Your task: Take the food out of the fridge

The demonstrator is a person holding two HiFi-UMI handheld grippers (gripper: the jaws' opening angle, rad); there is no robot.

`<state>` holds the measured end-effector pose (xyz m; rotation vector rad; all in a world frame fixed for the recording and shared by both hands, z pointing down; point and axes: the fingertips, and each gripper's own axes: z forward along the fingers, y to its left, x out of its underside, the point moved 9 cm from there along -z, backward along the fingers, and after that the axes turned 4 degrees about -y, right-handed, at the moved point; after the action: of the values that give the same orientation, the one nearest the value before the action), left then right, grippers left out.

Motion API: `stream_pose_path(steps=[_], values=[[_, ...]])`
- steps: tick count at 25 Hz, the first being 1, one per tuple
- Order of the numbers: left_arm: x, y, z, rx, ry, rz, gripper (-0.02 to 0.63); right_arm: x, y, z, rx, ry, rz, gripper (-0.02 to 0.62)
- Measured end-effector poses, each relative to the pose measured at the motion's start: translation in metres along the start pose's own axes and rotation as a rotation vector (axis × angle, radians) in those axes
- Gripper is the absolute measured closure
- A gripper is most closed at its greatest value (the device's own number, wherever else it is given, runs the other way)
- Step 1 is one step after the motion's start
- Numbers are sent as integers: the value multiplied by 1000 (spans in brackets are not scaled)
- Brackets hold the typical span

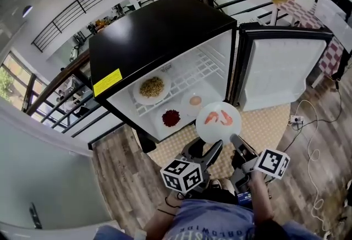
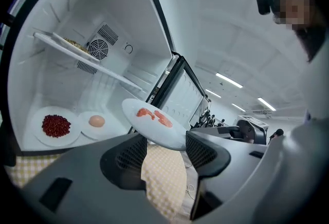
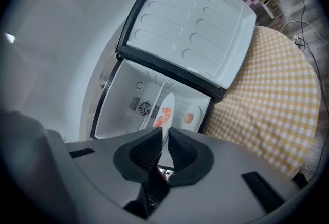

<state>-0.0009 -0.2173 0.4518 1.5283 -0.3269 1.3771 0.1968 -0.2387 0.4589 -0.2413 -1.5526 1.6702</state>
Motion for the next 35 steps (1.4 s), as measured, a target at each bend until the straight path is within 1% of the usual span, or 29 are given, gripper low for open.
stream_pose_path(steps=[4,8,10,14,18,23,28,35], values=[[17,-17,-4,-9,20,2,360,7,-12,-22,16,5,33,554],[28,-27,-9,-19,29,21,360,15,-19,-35,28,2,64,552],[31,-28,-12,-26,34,24,360,20,-20,-38,29,1,76,551],[37,-25,-23,-33,43,14,360,34,-18,-38,-5,-2,100,551],[38,-20,-43,-34,50,14,360,53,-12,-38,2,2,97,551],[33,-6,-84,-37,49,19,360,91,8,-35,-5,-4,83,549],[41,3,-130,-23,59,22,360,137,23,-41,-6,-11,50,549],[55,5,-184,42,70,14,360,192,41,-69,48,-50,22,548]])
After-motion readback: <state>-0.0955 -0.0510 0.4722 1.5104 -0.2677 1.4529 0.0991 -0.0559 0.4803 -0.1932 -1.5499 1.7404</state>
